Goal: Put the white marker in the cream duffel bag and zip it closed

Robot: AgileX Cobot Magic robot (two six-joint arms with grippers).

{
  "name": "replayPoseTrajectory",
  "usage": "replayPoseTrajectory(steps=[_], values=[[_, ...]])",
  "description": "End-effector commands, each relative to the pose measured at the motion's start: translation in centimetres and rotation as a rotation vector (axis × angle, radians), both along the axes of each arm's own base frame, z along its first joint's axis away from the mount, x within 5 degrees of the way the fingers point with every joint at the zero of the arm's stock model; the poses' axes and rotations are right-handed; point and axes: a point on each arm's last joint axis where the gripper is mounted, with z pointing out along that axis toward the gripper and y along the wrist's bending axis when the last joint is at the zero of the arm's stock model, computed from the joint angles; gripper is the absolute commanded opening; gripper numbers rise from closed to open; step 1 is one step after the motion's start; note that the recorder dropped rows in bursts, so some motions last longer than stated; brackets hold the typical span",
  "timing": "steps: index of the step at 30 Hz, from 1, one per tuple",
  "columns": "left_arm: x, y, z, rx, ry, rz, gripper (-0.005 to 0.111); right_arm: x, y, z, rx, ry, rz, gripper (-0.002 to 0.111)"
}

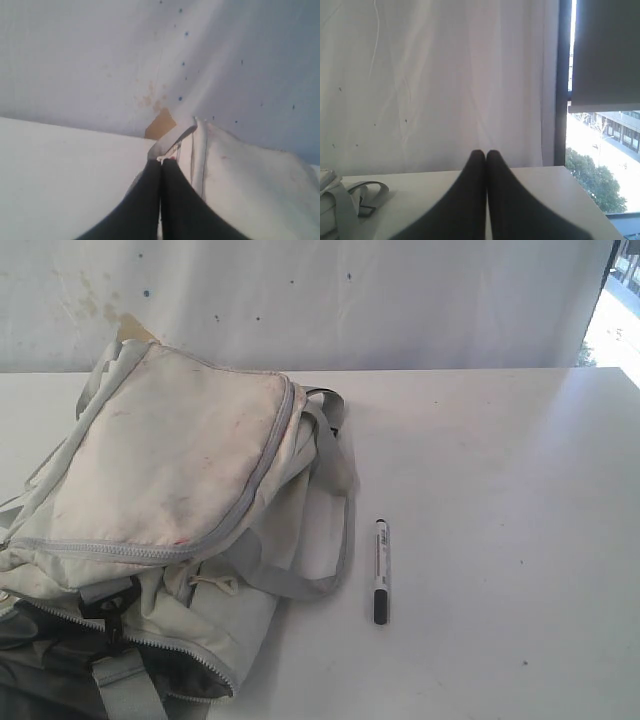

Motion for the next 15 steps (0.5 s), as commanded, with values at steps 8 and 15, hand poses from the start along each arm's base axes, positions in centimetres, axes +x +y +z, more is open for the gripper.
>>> replayPoseTrajectory(steps=[8, 15], values=[[-2.3, 0.1, 4.6, -0.003, 0.066, 0.009, 0.0, -1.2, 0.0, 3.1, 0.016, 0.008, 0.0, 0.0], [-2.9, 0.1, 4.8, -0.004, 0.152, 0.012, 0.0, 1.5, 0.0, 2.9, 0.054, 0.248, -0.002, 0.0]])
